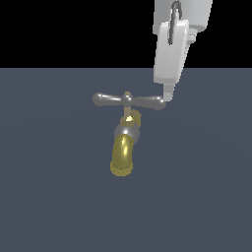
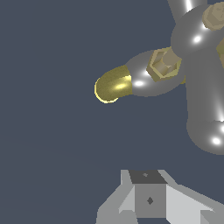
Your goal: Turn on the faucet by rotating a designated handle.
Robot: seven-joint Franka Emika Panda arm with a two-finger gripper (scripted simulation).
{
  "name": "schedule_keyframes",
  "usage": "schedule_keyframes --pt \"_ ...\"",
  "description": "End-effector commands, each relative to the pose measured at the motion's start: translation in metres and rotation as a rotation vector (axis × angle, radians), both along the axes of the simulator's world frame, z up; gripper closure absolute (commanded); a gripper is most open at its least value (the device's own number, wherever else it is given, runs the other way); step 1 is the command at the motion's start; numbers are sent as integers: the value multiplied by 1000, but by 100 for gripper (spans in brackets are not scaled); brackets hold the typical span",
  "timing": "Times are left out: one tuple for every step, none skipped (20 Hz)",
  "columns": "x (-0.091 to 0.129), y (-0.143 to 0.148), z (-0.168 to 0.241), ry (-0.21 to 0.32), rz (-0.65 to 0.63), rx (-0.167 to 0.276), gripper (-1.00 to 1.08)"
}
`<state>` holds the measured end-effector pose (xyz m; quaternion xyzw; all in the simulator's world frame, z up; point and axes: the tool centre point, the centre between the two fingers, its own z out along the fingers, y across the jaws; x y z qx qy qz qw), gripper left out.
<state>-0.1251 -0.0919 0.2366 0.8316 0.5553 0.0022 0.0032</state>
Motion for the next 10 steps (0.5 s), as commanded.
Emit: schedule_keyframes --pt "7 1 -11 1 48 -1 108" --pt "9 1 -14 2 64 -1 108" --pt "12 1 -17 2 79 -1 108" --pt "14 2 -21 3 92 -1 108" --pt "15 2 -23 4 105 -1 108" --pt "17 3 -26 4 117 -1 108" --pt "19 3 -28 5 128 0 108" --pt "20 4 -31 5 137 0 108" --pt "21 4 -33 5 146 0 108" --pt "23 4 -34 6 154 0 108"
